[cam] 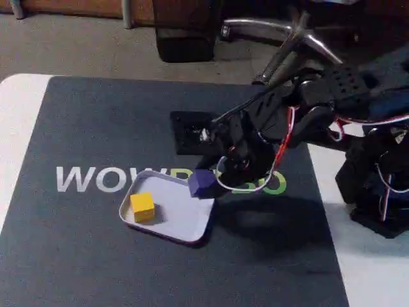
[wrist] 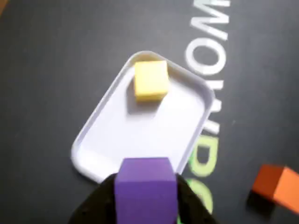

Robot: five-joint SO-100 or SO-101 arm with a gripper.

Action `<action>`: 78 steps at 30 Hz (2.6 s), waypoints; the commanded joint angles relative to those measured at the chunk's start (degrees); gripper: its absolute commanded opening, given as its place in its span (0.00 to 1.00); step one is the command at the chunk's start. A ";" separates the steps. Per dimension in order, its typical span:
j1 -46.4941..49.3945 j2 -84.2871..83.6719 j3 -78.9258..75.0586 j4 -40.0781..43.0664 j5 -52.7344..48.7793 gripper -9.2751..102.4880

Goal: Move blocks one by one until all three blocks are in the tray.

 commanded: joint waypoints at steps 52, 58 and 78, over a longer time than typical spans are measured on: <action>24.17 -4.31 -2.29 -2.72 11.69 0.27; 25.05 -9.49 -3.25 -8.17 13.01 0.27; 25.93 -16.79 -6.68 -12.83 13.71 0.27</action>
